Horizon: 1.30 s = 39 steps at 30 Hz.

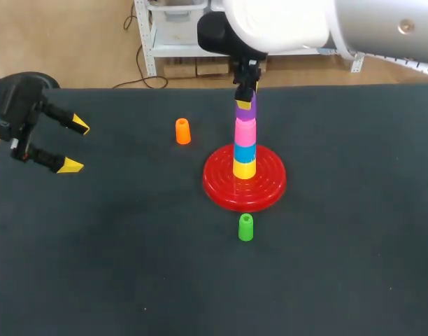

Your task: Pick up and stack the cylinders on the red base in this order: pink,purple,orange,green

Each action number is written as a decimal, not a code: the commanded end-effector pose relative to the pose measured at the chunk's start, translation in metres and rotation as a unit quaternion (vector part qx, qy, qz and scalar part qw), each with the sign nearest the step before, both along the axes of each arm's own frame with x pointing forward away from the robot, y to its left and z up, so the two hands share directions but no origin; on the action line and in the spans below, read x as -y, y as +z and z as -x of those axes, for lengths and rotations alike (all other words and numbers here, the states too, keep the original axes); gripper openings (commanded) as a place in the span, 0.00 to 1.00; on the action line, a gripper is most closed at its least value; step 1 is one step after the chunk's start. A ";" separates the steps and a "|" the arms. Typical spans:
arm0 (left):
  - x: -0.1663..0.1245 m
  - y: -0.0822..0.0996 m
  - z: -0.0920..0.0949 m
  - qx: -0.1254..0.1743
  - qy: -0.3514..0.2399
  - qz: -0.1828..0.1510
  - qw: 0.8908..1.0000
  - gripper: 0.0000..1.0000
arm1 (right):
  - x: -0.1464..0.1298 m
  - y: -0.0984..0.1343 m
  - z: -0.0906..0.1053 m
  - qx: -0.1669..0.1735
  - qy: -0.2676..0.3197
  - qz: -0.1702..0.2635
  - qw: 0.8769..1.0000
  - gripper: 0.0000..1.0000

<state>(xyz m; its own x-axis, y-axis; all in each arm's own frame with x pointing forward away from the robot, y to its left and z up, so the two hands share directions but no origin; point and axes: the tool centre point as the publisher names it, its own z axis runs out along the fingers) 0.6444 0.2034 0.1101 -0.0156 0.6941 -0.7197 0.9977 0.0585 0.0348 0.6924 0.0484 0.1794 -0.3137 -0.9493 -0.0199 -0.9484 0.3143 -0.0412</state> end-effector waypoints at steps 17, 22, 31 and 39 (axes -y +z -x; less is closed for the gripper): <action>-0.001 -0.001 0.001 0.002 0.001 0.001 1.000 1.00 | -0.002 -0.003 0.007 -0.003 0.002 0.002 1.000 0.00; -0.001 -0.001 0.001 0.002 0.001 0.001 1.000 1.00 | -0.002 -0.006 0.006 -0.006 0.001 0.004 1.000 0.00; -0.001 -0.001 0.001 0.002 0.001 0.001 1.000 1.00 | -0.002 -0.014 0.007 -0.013 -0.001 0.001 1.000 0.00; -0.001 -0.001 0.001 0.002 0.001 0.001 1.000 1.00 | 0.004 -0.025 0.005 -0.022 -0.008 -0.009 1.000 0.00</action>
<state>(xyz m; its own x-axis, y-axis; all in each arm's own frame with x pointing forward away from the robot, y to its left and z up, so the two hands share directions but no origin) 0.6444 0.2034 0.1101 -0.0156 0.6941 -0.7197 0.9977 0.0585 0.0348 0.6859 0.0481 0.1649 -0.3290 -0.9441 -0.0185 -0.9443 0.3290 0.0021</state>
